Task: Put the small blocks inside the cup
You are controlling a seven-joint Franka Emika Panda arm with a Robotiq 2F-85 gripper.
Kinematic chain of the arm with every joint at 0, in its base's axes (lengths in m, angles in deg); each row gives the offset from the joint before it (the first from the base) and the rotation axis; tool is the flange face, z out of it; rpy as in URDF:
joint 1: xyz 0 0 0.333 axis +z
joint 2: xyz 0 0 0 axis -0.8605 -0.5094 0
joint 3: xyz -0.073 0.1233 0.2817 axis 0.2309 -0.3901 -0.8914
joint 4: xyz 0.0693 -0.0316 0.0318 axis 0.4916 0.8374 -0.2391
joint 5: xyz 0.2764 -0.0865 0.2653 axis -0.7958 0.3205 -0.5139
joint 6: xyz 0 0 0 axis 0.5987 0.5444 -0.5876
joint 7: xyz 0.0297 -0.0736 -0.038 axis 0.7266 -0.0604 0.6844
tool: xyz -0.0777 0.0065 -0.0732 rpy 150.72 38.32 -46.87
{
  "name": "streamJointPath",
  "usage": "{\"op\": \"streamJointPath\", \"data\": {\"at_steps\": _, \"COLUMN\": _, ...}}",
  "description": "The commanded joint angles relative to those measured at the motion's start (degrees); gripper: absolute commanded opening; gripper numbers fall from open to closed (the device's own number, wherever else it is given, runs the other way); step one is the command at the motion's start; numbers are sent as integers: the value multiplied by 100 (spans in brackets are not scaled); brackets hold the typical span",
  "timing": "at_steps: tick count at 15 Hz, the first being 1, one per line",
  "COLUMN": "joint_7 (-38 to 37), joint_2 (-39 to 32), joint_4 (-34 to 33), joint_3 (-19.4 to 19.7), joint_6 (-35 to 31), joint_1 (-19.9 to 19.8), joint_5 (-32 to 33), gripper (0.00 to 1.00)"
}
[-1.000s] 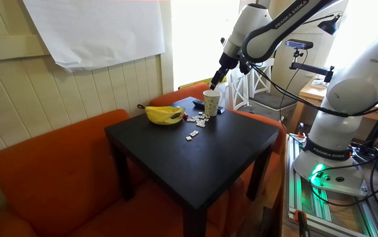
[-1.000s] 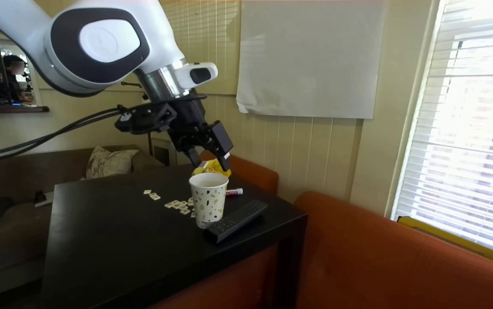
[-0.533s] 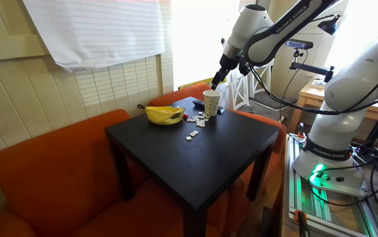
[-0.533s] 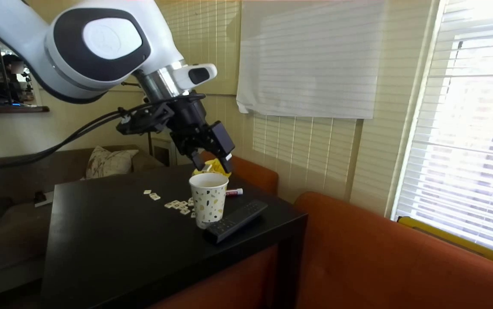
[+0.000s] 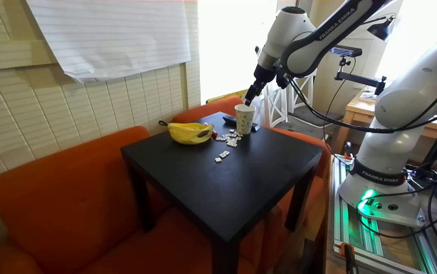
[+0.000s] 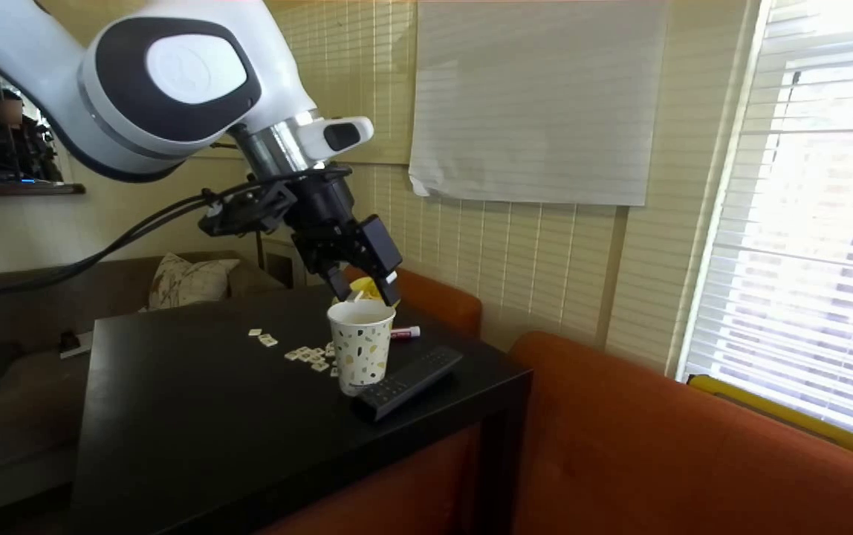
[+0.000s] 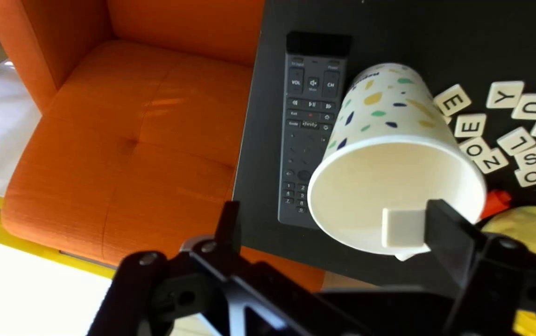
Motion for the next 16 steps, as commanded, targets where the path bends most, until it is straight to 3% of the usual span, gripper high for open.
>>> {"op": "streamJointPath", "data": {"at_steps": 1, "joint_7": -39, "joint_2": -59, "joint_4": -11, "joint_3": 120, "joint_6": -87, "joint_1": 132, "joint_5": -7, "gripper": 100}}
{"op": "streamJointPath", "data": {"at_steps": 4, "joint_7": -184, "joint_2": -54, "joint_4": -19, "joint_3": 37, "joint_6": -188, "joint_1": 7, "joint_5": 103, "gripper": 100}}
{"op": "streamJointPath", "data": {"at_steps": 10, "joint_7": -15, "joint_2": -27, "joint_4": -33, "joint_3": 166, "joint_6": -22, "joint_1": 177, "joint_5": -81, "gripper": 100}}
{"op": "streamJointPath", "data": {"at_steps": 12, "joint_7": 391, "joint_2": 391, "joint_4": -29, "joint_3": 577, "joint_6": 484, "joint_1": 707, "joint_5": -727, "gripper": 100}}
{"op": "streamJointPath", "data": {"at_steps": 14, "joint_7": 1167, "joint_2": 906, "joint_4": -72, "joint_3": 1432, "joint_6": 1240, "joint_1": 1587, "joint_5": -1761, "gripper": 100}}
{"op": "streamJointPath", "data": {"at_steps": 16, "joint_7": 1660, "joint_2": 1412, "joint_4": -117, "joint_3": 1731, "joint_6": 2130, "joint_1": 1671, "joint_5": -2214, "gripper": 100}}
